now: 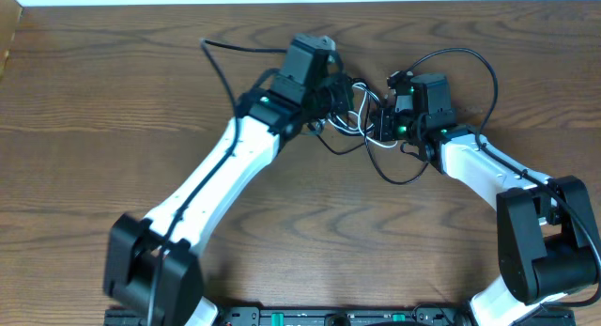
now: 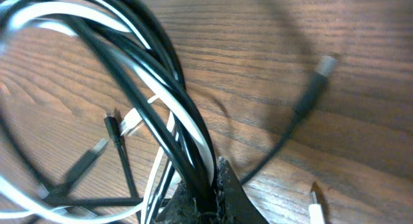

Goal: Untangle cables

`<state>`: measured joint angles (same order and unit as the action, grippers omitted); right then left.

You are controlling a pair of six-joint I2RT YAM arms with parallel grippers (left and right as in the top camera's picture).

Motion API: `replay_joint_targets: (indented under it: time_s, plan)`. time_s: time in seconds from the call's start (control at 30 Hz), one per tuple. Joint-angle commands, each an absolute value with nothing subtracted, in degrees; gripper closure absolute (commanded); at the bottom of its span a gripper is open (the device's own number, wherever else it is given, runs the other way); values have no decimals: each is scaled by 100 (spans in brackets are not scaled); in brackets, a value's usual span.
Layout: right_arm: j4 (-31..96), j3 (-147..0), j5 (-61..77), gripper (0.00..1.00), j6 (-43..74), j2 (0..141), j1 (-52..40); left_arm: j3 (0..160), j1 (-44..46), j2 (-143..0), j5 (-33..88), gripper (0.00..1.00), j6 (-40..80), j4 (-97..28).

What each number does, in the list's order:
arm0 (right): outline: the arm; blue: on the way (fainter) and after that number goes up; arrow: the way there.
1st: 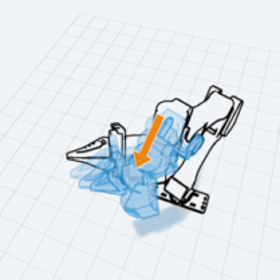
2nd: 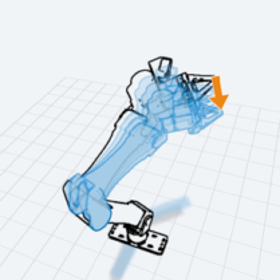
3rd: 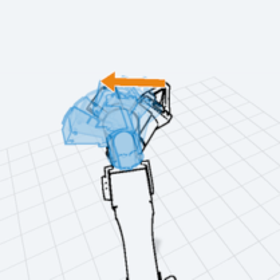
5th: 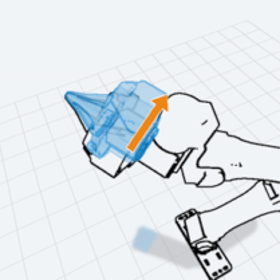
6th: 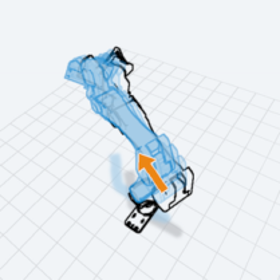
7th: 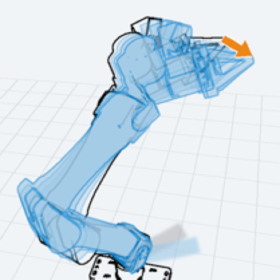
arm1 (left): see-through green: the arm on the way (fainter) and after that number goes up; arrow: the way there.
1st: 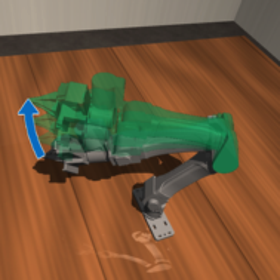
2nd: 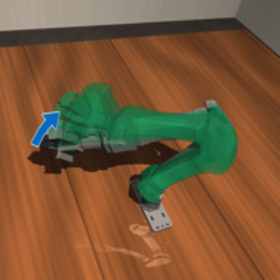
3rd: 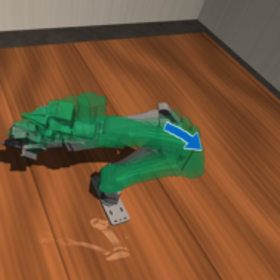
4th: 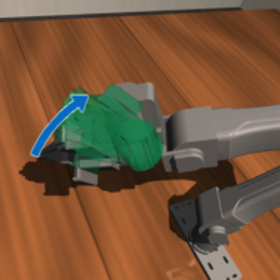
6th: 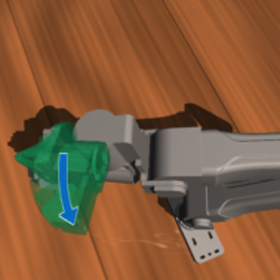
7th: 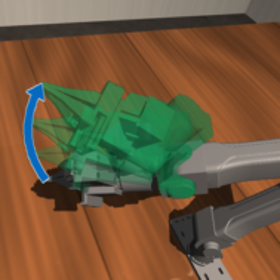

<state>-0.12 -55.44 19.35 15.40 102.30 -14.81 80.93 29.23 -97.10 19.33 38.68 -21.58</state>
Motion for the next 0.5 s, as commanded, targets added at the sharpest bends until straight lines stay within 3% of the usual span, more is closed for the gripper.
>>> replay_joint_targets:
  time_s: [0.0,0.17,0.33,0.47]
  plan:
    - [-1,-5535,2010,99,1055,10235,-1511,8101,2665,-9323,1986,92,3747,-2128]
    - [-1,-5535,2976,99,722,10235,-1511,8101,2235,-9231,2421,93,4106,-2134]
    - [1,-5535,3057,94,720,10235,-1511,8099,1802,-9258,3503,93,4357,-2152]
    - [-1,-5535,3009,98,720,10235,-1509,8099,1726,-9297,3601,93,4198,-2727]
